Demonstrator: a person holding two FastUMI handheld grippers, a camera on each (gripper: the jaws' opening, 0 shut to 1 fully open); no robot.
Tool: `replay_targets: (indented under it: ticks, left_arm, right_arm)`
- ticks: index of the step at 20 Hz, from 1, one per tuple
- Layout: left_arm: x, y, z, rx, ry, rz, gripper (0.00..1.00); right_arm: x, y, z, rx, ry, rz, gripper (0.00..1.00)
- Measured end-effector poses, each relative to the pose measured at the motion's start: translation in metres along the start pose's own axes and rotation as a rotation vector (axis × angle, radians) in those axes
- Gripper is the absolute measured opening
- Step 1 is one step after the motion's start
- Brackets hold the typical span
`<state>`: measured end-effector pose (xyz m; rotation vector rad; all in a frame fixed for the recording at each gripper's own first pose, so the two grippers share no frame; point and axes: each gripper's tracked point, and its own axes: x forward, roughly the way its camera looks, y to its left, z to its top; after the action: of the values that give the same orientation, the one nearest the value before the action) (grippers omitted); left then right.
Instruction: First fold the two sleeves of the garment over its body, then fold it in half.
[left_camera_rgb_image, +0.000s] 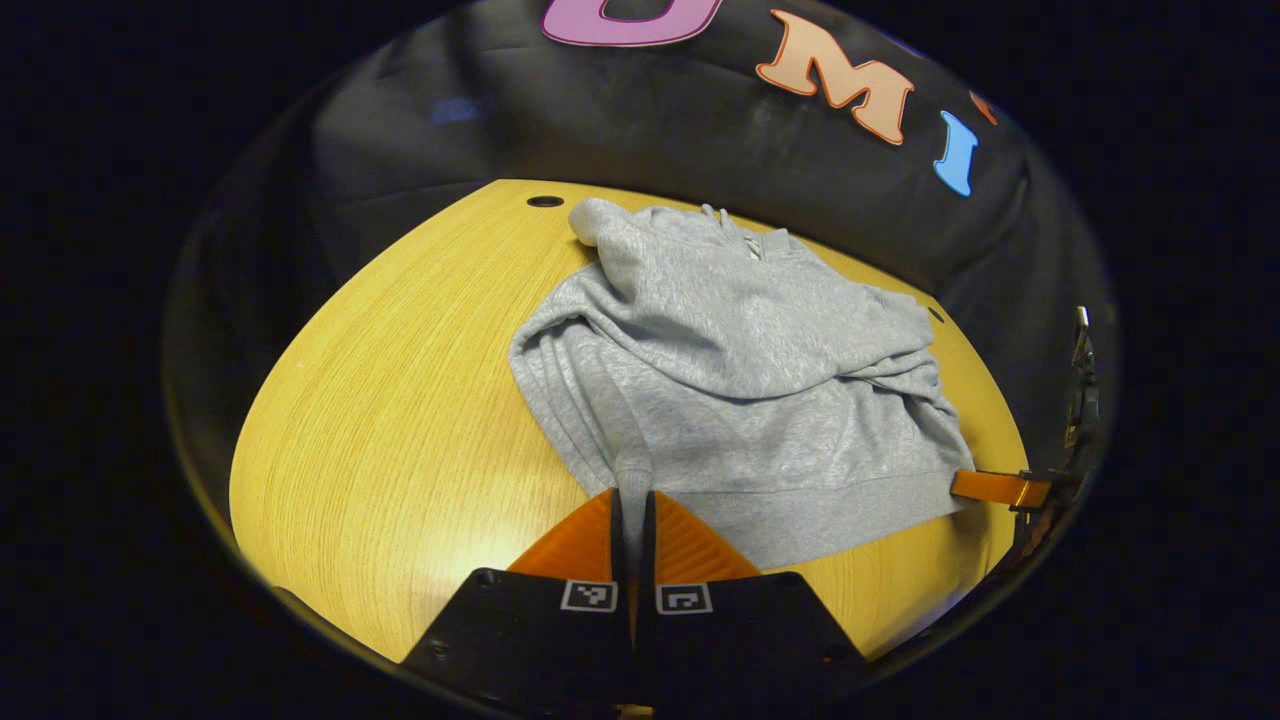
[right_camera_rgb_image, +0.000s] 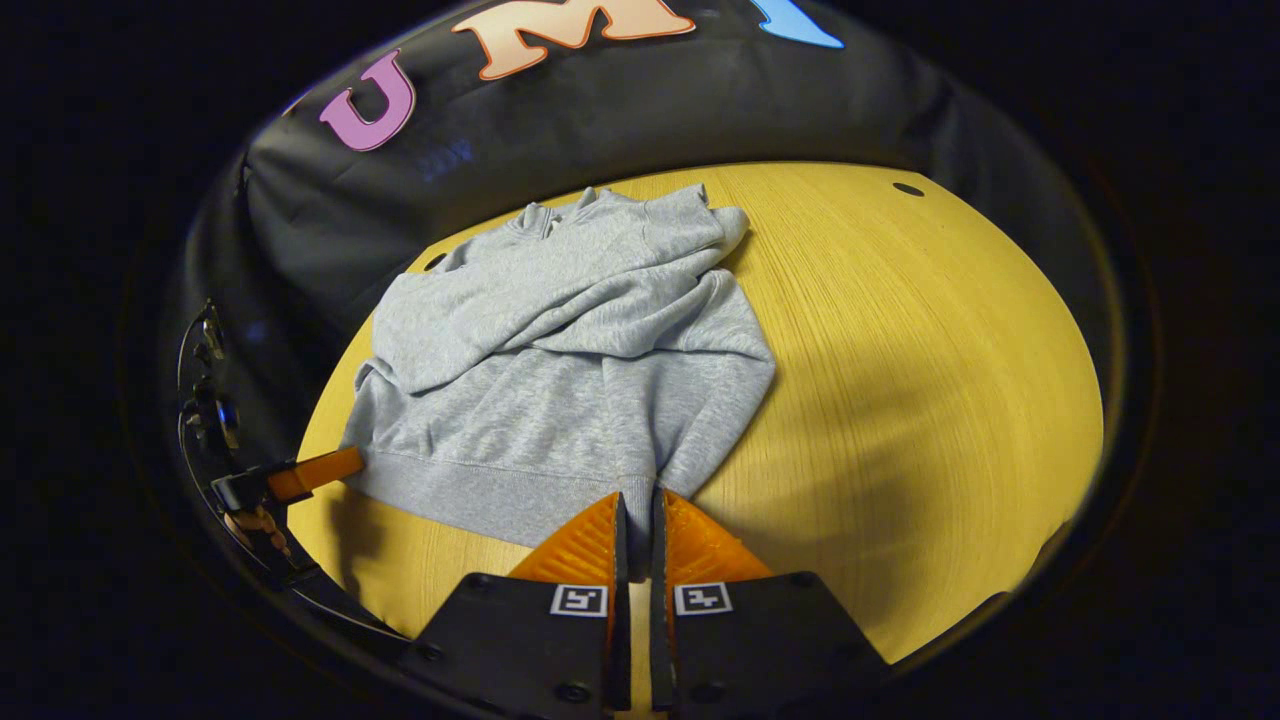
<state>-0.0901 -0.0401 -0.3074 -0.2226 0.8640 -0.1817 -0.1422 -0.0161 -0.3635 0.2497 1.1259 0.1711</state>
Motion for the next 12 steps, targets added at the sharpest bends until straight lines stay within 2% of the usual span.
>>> replay_targets:
  ticks: [6, 12]
  left_arm:
    - [-0.015, -0.011, 0.014, -0.037, 0.025, -0.023, 0.0]
    - [-0.027, -0.02, 0.064, -0.054, -0.017, -0.063, 0.0]
  right_arm:
    - [-0.023, 0.012, 0.041, 0.064, -0.07, 0.047, 0.1]
    - [-0.04, 0.027, 0.094, 0.125, -0.127, 0.111, 0.1]
